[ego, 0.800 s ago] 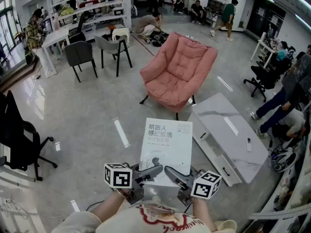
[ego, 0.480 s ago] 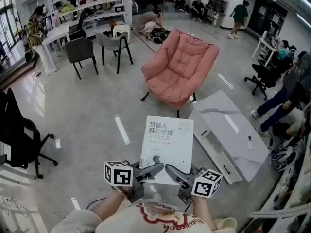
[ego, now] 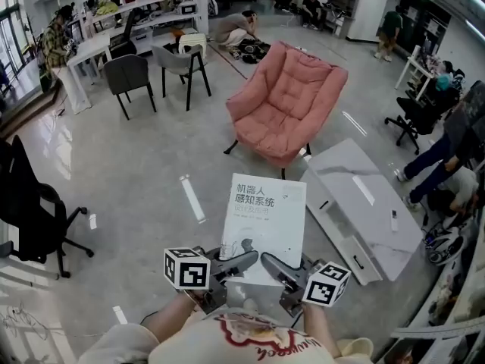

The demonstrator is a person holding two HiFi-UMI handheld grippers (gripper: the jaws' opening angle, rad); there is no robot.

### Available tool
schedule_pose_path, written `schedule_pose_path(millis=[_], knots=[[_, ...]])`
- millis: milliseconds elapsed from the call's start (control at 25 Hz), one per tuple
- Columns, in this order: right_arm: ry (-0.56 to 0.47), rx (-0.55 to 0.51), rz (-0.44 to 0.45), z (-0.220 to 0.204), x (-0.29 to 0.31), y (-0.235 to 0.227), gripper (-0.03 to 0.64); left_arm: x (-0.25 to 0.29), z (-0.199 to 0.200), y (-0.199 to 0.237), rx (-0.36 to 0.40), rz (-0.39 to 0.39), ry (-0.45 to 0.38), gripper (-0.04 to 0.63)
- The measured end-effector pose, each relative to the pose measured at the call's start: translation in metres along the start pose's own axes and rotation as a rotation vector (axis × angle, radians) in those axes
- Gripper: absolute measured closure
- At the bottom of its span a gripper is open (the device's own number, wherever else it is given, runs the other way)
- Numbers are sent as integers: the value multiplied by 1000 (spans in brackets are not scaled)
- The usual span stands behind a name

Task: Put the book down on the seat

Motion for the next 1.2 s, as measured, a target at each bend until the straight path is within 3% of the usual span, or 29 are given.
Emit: schedule_pose_path(millis=[480, 720, 960, 1200], knots=[[-17, 4, -31, -12, 55, 13, 463, -46, 25, 27, 9, 3, 11, 482], [8, 31, -59, -17, 68, -2, 460, -43, 33, 47, -41, 4, 30, 482], [-30, 14, -46, 3, 78, -40, 457, -15, 67, 59, -5, 10, 34, 482], [-29, -7, -18, 45, 107, -115, 457, 33, 134, 90, 2, 21, 5, 482]])
Point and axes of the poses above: the fingertips, and each gripper's own axes: x forward along the fingers, y to its left, z out of its top, the point moved 5 cm from there along -x, backward along the fingers, and after that the axes turned 11 degrees about -x, right-handed, at the moved point
